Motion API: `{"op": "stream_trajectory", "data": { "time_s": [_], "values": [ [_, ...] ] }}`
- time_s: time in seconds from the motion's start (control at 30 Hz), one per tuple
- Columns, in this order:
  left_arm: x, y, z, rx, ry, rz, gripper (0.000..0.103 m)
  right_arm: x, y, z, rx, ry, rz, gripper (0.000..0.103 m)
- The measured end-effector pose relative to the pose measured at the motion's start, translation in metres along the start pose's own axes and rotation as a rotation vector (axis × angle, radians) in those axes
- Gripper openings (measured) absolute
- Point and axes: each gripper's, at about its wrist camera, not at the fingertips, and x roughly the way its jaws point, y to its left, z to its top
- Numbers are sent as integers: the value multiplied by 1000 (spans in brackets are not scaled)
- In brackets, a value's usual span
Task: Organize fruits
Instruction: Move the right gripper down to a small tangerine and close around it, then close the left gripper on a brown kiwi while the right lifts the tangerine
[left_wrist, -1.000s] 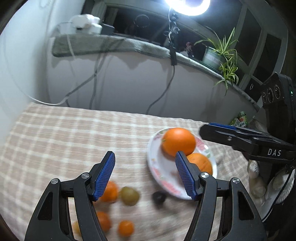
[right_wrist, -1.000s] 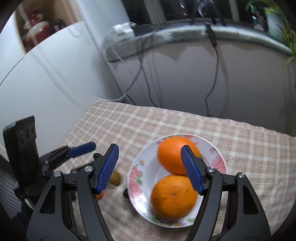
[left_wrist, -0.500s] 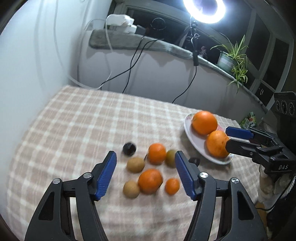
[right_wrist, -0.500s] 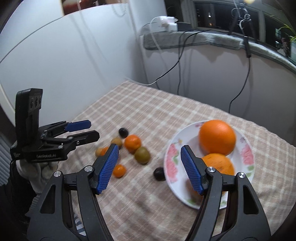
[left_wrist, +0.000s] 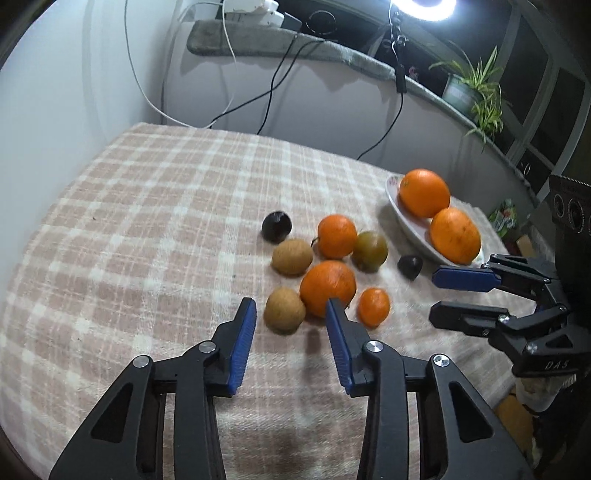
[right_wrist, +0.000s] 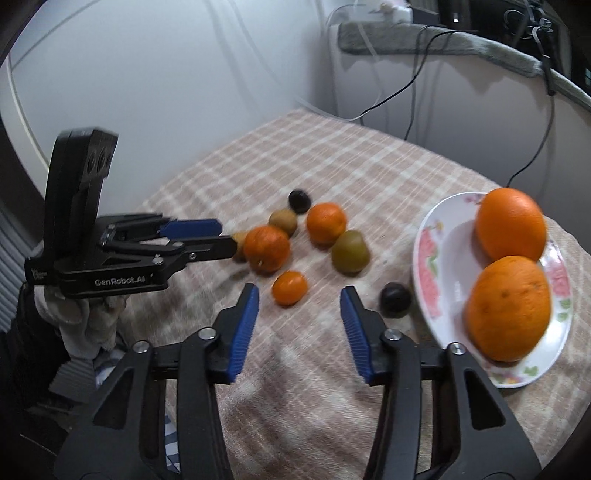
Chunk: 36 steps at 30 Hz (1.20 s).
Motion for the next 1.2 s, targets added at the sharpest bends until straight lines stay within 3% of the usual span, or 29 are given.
{"op": "stream_trajectory", "data": {
  "time_s": [0.6, 0.73, 0.93, 1.0, 1.2],
  "values": [
    [16, 4, 2, 16, 45, -18, 31, 37, 4, 2, -38, 61, 17, 39],
    [18, 5, 2, 8, 47, -25, 24, 43, 4, 4, -40, 73, 20, 39],
    [18, 7, 2, -6, 44, -37, 24, 51, 1, 6, -26, 85, 27, 35],
    [18, 7, 1, -5, 42, -34, 24, 53, 1, 6, -26, 89, 31, 30],
    [16, 7, 1, -12, 35, -32, 23, 53, 4, 6, -34, 86, 24, 29]
  ]
}}
